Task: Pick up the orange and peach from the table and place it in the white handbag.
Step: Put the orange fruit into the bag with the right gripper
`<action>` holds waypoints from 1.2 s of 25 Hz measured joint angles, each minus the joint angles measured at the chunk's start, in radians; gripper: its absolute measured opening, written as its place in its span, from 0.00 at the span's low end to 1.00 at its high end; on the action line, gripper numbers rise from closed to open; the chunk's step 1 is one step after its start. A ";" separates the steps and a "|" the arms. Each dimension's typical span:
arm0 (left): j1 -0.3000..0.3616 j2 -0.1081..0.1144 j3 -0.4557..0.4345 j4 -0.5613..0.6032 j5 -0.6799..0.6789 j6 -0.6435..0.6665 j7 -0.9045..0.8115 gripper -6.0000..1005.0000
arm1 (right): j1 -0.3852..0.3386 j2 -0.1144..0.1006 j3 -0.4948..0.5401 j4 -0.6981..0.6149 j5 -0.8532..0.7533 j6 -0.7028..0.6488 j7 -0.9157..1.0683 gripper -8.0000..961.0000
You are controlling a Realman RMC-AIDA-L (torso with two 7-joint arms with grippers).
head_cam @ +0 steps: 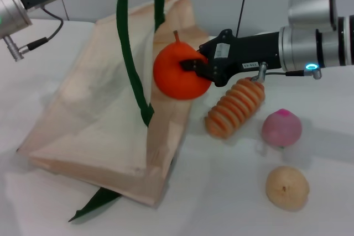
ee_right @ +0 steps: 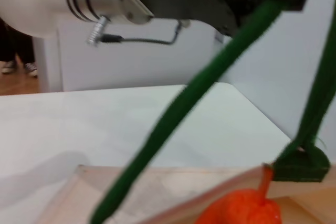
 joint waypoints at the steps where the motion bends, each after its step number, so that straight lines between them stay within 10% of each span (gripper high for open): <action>1: -0.001 -0.002 0.000 0.001 -0.001 -0.006 0.000 0.13 | 0.001 0.000 0.000 0.007 0.000 0.016 0.000 0.10; 30: -0.060 -0.006 -0.003 -0.032 -0.034 -0.010 0.002 0.13 | 0.244 0.015 0.006 0.357 -0.015 0.458 -0.210 0.07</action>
